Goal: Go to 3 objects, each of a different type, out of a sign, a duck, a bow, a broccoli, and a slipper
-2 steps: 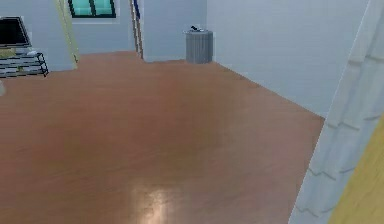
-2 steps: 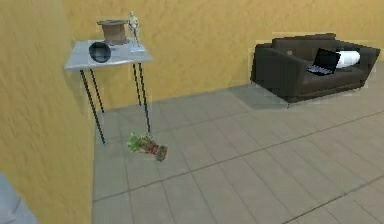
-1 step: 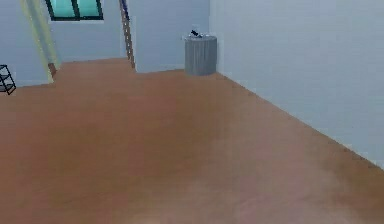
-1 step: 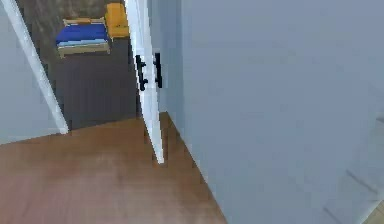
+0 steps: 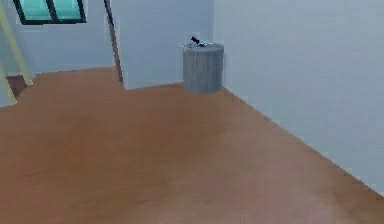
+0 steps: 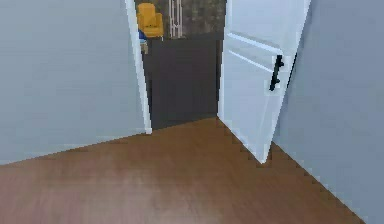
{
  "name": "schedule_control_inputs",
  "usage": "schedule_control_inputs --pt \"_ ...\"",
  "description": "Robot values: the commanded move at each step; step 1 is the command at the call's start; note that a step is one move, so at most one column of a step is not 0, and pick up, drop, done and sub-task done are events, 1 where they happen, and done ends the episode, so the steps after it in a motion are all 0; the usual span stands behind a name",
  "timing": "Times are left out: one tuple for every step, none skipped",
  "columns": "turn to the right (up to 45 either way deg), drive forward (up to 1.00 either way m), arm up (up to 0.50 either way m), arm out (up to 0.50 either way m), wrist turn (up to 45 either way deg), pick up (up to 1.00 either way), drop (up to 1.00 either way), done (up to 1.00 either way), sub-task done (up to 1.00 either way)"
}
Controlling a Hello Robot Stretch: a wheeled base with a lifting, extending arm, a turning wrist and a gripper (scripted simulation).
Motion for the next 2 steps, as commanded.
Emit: schedule_control_inputs --pt "-3.0 0.00 0.00 0.00 0.0 0.00 0.00 0.00 0.00" --pt "0.0 1.00 0.00 0.00 0.0 0.00 0.00 0.00 0.00"
